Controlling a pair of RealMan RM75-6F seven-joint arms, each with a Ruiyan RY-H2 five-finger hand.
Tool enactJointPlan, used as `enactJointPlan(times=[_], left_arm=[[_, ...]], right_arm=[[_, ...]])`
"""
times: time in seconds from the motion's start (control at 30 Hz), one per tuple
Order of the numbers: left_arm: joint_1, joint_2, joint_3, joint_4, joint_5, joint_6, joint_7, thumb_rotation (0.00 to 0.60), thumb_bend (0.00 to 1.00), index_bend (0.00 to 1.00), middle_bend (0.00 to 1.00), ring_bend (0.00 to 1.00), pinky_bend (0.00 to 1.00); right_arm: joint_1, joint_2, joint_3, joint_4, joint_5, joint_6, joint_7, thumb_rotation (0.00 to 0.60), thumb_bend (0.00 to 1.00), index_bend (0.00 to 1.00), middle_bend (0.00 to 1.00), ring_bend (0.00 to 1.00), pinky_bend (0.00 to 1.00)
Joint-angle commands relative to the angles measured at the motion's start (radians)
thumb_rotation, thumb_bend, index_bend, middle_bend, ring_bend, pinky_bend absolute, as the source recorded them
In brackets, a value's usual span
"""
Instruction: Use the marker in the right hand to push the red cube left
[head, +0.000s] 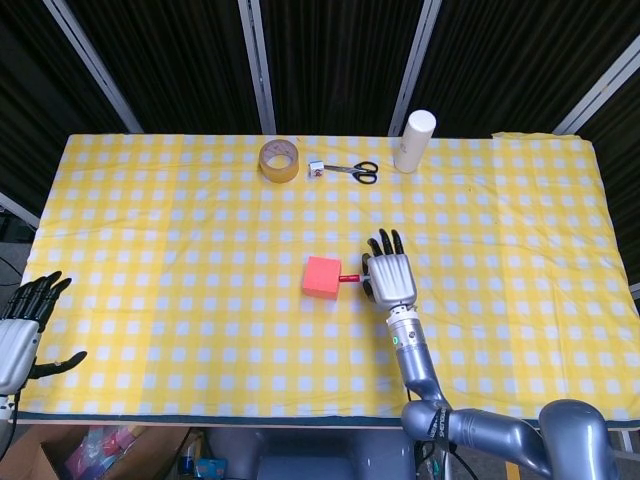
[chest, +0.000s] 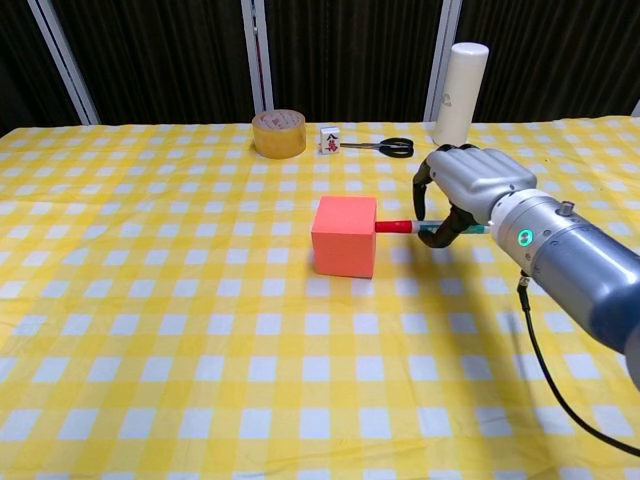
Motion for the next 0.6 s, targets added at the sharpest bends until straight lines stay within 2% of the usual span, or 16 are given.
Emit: enactJointPlan(times=[0.03, 0.33, 0.6], left_arm=[[-0.001, 0.006, 0.006, -0.010, 0.002, -0.009, -0.012, 0.600, 0.00, 0.00, 0.00, 0.00, 0.00], [0.002, 0.012, 0.004, -0.008, -0.003, -0.005, -0.026, 0.600, 0.00, 0.00, 0.00, 0.00, 0.00], [0.005, 0.012, 0.006, -0.011, 0.006, 0.005, -0.023, 0.600, 0.00, 0.00, 0.00, 0.00, 0.00]], right_arm=[[0.011, -0.016, 0.002, 0.003, 0.004, -0.001, -0.015, 0.600, 0.47, 0.61, 0.23, 0.04, 0.02], [0.006, -0.034, -0.001, 0.021, 0.015, 0.016, -0.037, 0.600, 0.47, 0.61, 0.23, 0.04, 0.02], [-0.023, -0.024, 0.003, -0.046, 0.041, 0.103, -0.112, 0.600, 0.47, 0.61, 0.23, 0.05, 0.02]])
